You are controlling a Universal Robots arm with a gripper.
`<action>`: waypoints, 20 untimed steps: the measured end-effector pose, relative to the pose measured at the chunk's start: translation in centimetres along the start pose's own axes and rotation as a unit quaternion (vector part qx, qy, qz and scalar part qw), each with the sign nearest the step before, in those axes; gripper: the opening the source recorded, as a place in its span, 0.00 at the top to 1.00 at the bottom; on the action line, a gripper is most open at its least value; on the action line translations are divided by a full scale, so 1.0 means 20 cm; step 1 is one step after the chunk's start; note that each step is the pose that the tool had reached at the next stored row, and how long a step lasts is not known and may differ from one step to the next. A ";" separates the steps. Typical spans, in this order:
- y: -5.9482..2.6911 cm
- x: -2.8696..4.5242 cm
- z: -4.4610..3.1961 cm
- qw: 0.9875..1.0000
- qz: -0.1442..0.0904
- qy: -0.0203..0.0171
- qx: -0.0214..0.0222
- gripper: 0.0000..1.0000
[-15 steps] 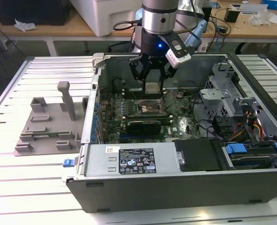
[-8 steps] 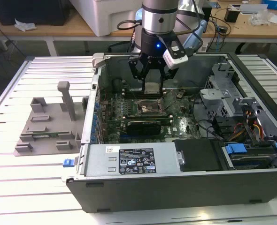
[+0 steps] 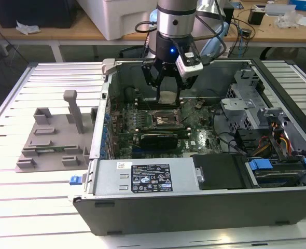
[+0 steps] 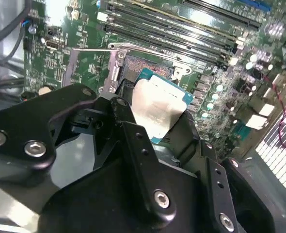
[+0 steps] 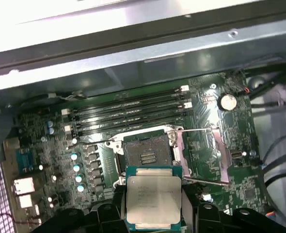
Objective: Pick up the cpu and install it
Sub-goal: 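Place the cpu into insertion slot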
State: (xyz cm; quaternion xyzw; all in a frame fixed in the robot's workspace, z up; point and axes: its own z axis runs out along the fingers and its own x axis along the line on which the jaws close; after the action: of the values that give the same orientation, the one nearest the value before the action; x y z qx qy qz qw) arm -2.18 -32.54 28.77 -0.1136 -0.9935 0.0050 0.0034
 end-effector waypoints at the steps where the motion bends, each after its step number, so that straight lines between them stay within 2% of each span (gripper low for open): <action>1: 0.000 0.000 0.000 0.999 0.032 0.000 0.000 0.45; 5: 0.000 0.000 0.001 0.998 0.059 0.000 0.001 0.45; 6: 0.000 0.000 0.000 0.997 0.074 0.000 0.001 0.45; 8: 0.000 -0.001 0.001 0.997 0.083 0.000 0.002 0.45; 13: 0.000 -0.001 0.001 0.994 0.114 0.000 0.005 0.45; 17: 0.000 -0.001 0.001 0.992 0.127 0.000 0.006 0.45; 20: 0.000 -0.001 0.001 0.990 0.141 -0.001 0.007 0.45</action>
State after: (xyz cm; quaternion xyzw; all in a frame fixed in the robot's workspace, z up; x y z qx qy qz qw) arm -2.16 -32.54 28.75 -0.2528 -0.9674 0.0127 0.0027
